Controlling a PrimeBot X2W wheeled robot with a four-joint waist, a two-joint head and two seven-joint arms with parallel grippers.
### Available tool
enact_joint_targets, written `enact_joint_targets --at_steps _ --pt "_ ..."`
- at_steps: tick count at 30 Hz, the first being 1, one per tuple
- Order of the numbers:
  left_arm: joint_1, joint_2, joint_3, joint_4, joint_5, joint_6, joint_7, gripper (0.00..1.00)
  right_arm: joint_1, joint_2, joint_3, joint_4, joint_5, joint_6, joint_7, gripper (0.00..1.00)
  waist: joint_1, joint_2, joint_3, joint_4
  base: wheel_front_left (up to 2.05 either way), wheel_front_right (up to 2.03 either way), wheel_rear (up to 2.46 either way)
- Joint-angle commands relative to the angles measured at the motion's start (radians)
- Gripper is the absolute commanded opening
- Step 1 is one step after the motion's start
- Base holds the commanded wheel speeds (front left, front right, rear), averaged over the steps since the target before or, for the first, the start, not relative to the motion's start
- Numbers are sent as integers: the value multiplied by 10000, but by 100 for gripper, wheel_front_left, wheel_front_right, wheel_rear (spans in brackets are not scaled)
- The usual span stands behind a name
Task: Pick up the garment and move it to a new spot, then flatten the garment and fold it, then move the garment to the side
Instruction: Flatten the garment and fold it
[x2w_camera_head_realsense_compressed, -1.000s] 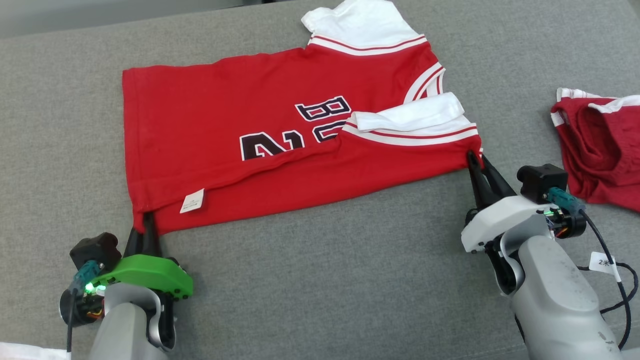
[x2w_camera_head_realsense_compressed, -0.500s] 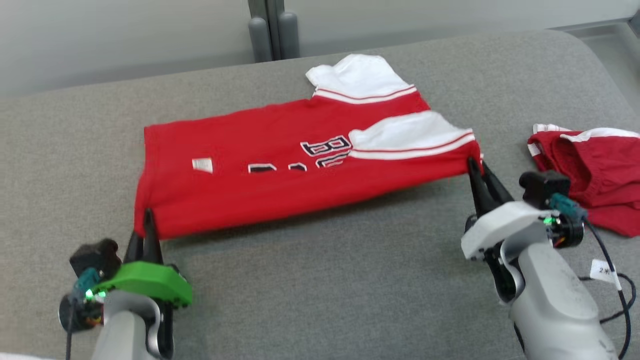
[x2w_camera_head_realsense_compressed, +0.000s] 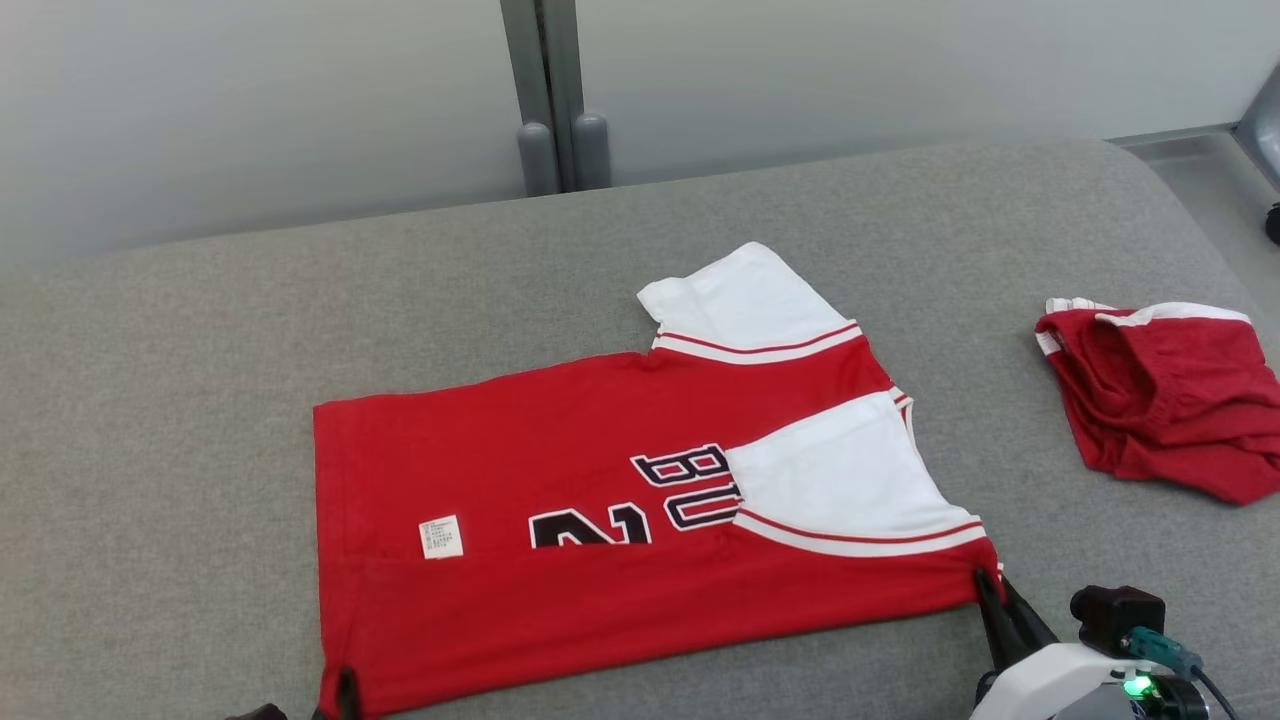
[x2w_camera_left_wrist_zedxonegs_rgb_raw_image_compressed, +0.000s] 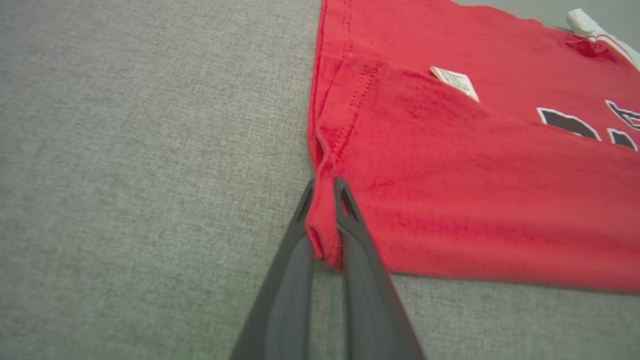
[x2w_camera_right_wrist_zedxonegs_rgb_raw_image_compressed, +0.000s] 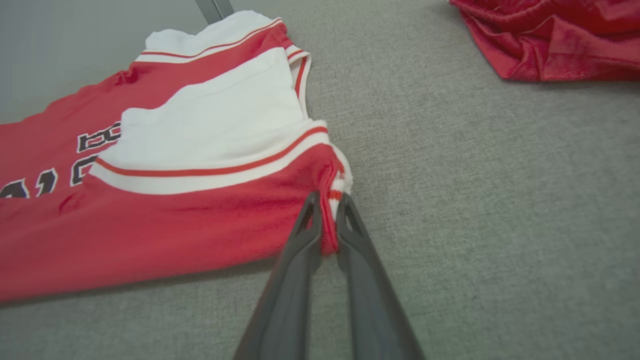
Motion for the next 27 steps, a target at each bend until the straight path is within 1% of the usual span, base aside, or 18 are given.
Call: enact_joint_targets --at_steps 1,2,6,8,11,16,20,24,27 --pt "153 106 130 -150 -150 154 3 54 103 -121 -142 -159 25 -23 -9 13 0 0 54 14 0 0 0" --pt "129 106 122 -331 -162 201 1 100 132 -135 -155 -263 -49 -23 -10 100 0 0 112 18 0 0 0" --pt "-460 80 151 -927 59 218 1 100 -391 -74 -65 -415 -269 -20 -10 100 0 0 480 22 0 0 0" --pt "-922 88 252 -1017 219 186 1 100 -802 -85 -4 -358 -377 -20 -10 100 0 0 771 25 0 0 0" --pt "-1850 253 324 -865 490 18 1 100 -1567 -132 59 -249 -552 -20 -10 100 0 0 1241 56 0 0 0" --pt "-3901 702 168 278 607 -313 32 100 -3125 -163 233 171 -939 -20 53 100 0 0 2117 78 0 0 0" --pt "-5302 1079 88 1339 624 -440 98 100 -4196 -157 290 595 -1170 -20 41 100 0 0 2731 50 0 0 0" --pt "-6284 1320 -1 2315 638 -529 65 100 -4992 -156 451 1013 -1469 -20 21 100 0 0 3204 -10 0 0 0" --pt "-6713 1384 -139 2827 662 -586 25 100 -5427 -144 573 1267 -1599 -20 2 100 0 0 3443 -27 0 0 0"
